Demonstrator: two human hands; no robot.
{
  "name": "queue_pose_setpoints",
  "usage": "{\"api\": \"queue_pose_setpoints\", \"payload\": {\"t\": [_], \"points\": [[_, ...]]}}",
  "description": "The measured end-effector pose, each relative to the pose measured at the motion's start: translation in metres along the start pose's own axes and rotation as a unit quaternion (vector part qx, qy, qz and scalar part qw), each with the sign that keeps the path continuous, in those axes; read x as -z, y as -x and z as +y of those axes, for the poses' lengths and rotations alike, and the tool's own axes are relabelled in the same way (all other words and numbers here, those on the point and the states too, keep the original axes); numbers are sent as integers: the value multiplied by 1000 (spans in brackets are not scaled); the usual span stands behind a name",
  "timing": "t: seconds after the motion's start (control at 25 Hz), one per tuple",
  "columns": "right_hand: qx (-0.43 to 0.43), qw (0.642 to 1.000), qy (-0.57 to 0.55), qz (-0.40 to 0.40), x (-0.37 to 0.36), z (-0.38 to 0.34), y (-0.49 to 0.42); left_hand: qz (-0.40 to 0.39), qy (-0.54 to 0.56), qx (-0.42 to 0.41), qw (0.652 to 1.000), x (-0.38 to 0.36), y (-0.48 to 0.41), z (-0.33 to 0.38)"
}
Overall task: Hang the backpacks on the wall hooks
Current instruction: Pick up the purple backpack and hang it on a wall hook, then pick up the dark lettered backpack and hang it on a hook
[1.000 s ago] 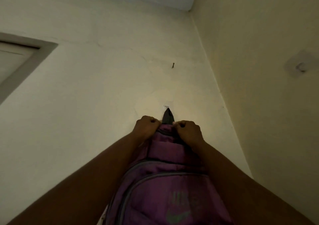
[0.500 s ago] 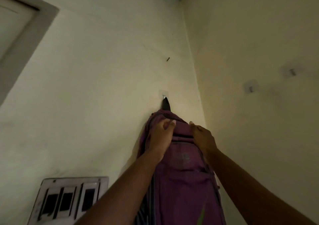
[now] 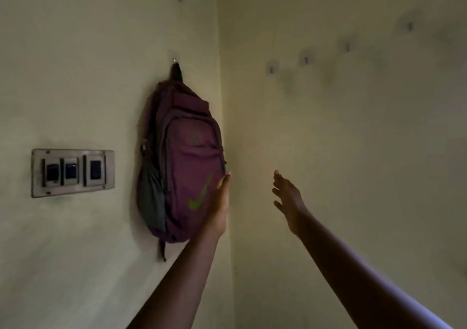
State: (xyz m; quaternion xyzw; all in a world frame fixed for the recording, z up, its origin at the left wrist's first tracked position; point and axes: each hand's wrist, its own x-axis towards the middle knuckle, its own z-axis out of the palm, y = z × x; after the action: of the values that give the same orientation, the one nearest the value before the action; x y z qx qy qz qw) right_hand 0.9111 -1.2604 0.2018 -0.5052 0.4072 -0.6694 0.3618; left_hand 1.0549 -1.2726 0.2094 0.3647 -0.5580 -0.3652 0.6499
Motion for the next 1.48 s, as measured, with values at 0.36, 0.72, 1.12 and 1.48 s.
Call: {"api": "queue_pose_setpoints", "payload": {"t": [0.36,0.72,1.12,1.48], "points": [[-166,980,31,108,149,86,202,-110,24,197,974,-66,215,-108],[-312,898,94,297,243,217,352,-257,-10,371,892,-107,363,-250],[-470,721,75,503,259,352,433,-469,-213,407,754,-120,409,-428],[-560,657,50,503,331,522,447,-628,-346,347,604,-172,455,-596]]}}
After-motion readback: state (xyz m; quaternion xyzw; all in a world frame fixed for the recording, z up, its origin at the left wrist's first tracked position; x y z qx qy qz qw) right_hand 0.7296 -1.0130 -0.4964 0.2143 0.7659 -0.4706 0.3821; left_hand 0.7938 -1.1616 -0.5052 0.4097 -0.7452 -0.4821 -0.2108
